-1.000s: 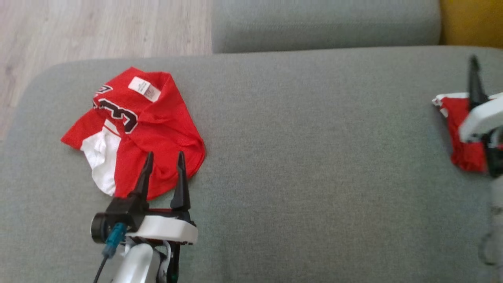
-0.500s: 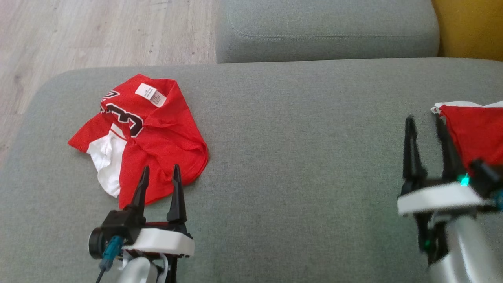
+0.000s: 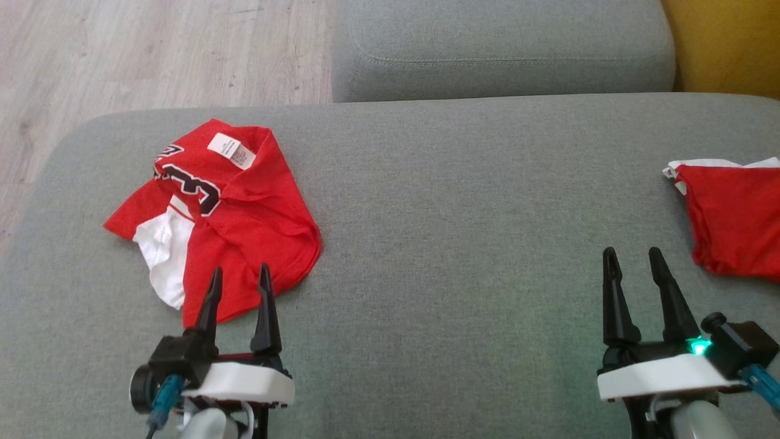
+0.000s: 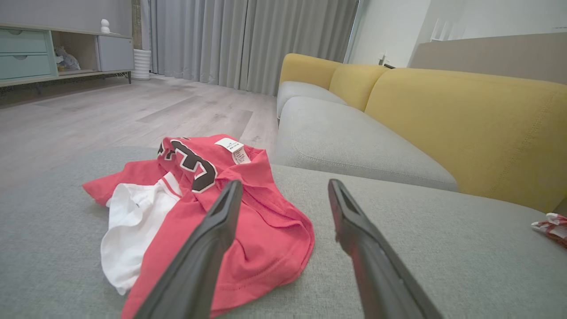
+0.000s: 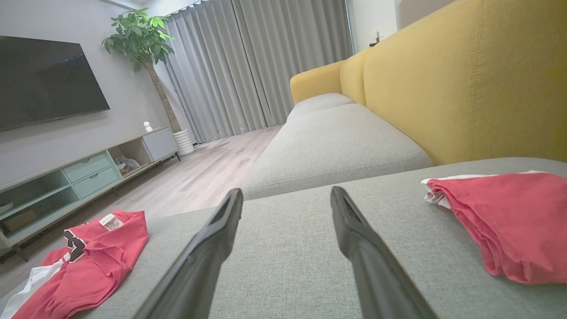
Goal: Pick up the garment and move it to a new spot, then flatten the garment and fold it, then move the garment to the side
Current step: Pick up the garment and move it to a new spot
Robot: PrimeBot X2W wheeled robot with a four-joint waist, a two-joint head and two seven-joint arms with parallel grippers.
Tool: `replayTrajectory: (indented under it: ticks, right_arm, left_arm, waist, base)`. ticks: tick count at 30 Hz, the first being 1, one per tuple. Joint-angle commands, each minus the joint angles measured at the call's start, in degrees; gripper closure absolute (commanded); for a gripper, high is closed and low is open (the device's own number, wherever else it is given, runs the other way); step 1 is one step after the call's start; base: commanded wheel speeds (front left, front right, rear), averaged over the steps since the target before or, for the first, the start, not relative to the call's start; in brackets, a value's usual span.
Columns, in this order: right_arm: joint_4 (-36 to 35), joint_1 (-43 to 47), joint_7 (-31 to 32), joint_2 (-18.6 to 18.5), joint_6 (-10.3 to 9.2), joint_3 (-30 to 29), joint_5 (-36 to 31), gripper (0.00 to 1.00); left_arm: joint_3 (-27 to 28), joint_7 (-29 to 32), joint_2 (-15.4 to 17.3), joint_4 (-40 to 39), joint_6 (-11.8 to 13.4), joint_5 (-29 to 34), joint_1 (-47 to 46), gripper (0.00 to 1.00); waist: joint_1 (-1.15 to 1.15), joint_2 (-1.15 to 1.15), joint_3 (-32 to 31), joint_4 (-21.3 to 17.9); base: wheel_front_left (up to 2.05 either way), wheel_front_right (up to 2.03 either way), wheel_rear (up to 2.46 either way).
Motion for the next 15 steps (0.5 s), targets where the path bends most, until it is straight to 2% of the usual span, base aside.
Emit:
replayTrajectory:
  ticks: [1, 15]
  right_arm:
    - [-2.3, -1.4, -0.6, 0.0, -0.05, 1.4, -0.3, 0.0]
    - [-2.4, -1.6, -0.6, 0.0, -0.05, 3.0, 1.1, 0.0]
  left_arm:
    - [2.1, -0.5, 0.3, -1.9, 0.0, -0.1, -1.2, 0.0]
    - [1.8, -0.5, 0.3, -1.8, -0.1, 0.2, -1.4, 0.0]
  waist:
    - [0.0, 0.0, -0.1, -0.1]
    - [0.0, 0.0, -0.1, 1.2]
  base:
    - [0.0, 0.0, 0.0]
    - [0.0, 0.0, 0.0]
